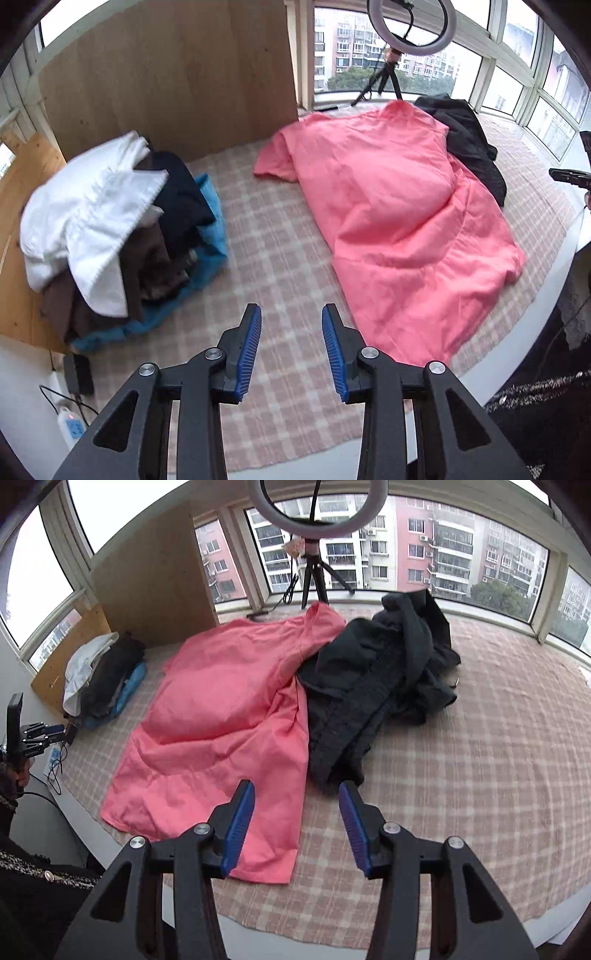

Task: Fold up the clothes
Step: 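Lay the lifted T-shirt flat on the bed and open both grippers, then pinch the T-shirt hem with the left gripper and tug it straight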

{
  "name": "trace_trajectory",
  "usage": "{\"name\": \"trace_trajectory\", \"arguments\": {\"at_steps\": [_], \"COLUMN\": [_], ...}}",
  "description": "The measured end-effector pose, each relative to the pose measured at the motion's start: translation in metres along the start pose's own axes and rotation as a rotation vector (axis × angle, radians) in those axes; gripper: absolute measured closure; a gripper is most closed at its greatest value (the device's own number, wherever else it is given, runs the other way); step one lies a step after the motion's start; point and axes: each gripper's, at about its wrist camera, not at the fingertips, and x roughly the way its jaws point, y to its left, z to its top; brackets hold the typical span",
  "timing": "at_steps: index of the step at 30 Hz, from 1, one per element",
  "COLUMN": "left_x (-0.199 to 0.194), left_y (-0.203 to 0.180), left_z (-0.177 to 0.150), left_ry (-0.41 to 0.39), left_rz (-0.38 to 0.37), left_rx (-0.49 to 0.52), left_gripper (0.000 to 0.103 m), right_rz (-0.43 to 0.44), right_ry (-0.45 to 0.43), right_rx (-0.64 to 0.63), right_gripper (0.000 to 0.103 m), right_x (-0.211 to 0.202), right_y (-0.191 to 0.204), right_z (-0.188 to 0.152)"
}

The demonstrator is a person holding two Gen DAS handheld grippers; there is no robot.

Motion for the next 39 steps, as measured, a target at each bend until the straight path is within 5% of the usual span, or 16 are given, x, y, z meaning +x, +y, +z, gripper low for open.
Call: {"name": "trace_trajectory", "arguments": {"at_steps": [5,20,22,24,25,27,31,35,39], "left_x": [0.037,0.028,0.028,0.026,0.026,0.026,0.03,0.045,0.05], "left_y": [-0.047,-0.072,-0.073,-0.073,-0.074,-0.077,-0.086,-0.1,-0.11], "left_z": [-0.063,-0.102,-0.104,-0.106,-0.107,-0.109,-0.113,-0.112,-0.104], "left_ry": [0.114,0.074,0.068,0.059,0.055,0.048,0.037,0.055,0.037], "left_rz": [-0.078,-0.064,-0.053,-0.046,-0.049,-0.052,-0.053,-0.058,-0.089], "left_rx": [-0.006,-0.133,-0.147,-0.161,-0.167,-0.172,-0.172,-0.146,-0.133], "left_gripper": [0.071,0.069,0.069,0.069,0.069,0.069,0.069,0.069,0.069], "right_rz": [0.034,-0.049,-0.044,-0.008,0.009,0.038,0.123,0.016,0.032], "right_ry": [0.181,0.245,0.24,0.224,0.22,0.136,-0.076,-0.079,-0.05], "right_rx": [-0.014,-0.299,-0.306,-0.286,-0.268,-0.215,0.095,0.133,0.11], "right_gripper": [0.056,0.053,0.055,0.093,0.1,0.1,0.1,0.1,0.1], "right_x": [0.074,0.107,0.109,0.104,0.101,0.078,0.018,0.02,0.026], "right_y": [0.023,0.032,0.03,0.027,0.025,0.014,-0.05,-0.065,-0.057], "right_z": [-0.067,-0.091,-0.092,-0.09,-0.089,-0.081,-0.062,-0.05,-0.052]}}
